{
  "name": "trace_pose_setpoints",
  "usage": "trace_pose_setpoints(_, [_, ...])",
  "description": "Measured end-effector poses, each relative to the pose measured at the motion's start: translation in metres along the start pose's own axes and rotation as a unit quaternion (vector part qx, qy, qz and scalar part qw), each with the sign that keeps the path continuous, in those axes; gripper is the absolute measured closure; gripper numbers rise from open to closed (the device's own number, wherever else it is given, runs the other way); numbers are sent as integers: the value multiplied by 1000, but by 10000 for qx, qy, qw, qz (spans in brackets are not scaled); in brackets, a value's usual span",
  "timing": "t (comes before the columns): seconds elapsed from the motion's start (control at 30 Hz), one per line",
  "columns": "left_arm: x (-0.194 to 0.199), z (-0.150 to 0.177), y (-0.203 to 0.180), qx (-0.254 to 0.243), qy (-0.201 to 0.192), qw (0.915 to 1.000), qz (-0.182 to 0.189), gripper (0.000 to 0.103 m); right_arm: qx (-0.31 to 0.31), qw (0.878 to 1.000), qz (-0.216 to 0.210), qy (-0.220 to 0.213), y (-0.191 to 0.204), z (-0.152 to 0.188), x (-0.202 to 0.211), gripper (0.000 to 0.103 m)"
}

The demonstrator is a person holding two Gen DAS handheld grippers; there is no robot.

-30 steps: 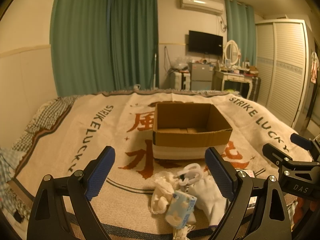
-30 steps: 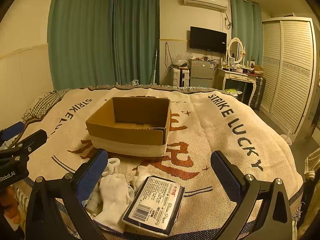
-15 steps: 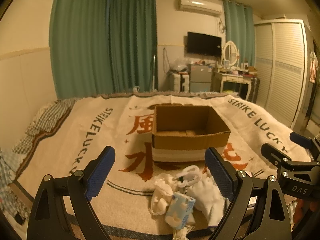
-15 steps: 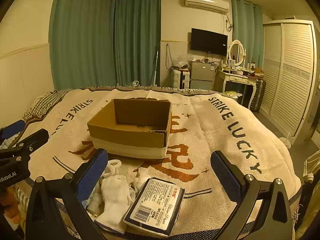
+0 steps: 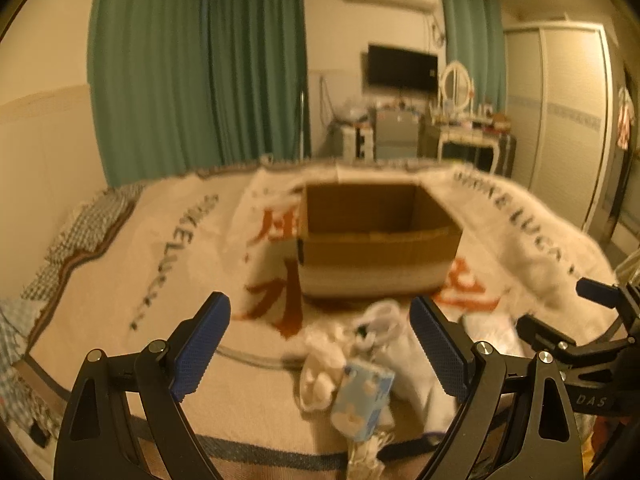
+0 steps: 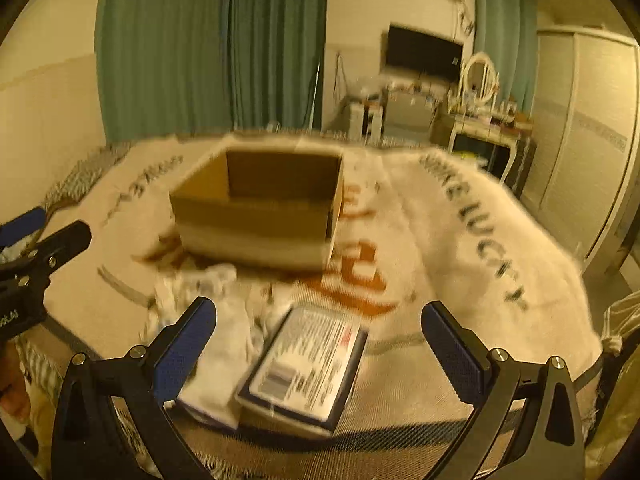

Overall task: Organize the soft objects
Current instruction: 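Grasp the blue packet with the left tool while the right tool grasps the tissue pack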

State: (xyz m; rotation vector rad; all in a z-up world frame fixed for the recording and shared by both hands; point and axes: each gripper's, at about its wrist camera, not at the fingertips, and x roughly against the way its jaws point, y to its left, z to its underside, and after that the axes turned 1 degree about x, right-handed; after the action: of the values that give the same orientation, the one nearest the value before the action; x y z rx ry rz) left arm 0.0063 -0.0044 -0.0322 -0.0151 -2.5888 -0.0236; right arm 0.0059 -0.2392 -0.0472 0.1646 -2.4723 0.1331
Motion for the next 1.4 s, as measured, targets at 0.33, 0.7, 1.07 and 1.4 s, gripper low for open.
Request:
trace_pose_setpoints(0.33, [-54,60,-14,-109,1225,9922,196,18,-198,9924,-180,1203,-2,45,-72,9])
trace_pose_setpoints(0.7, [-78,78,-15,-20,1696,9846,432,38,-349,9892,-410,1366,1,58,-87,19])
trace_pose_setpoints(1.07, [-67,73,-15,-166,1543,9858,636,82,-737,9910,-778,808,-18,50,-68,65])
trace_pose_setpoints(1.4, [-30,32,-1,-130,886,9937,669,87,-310,9975,-620,-128,-15,12,-15,66])
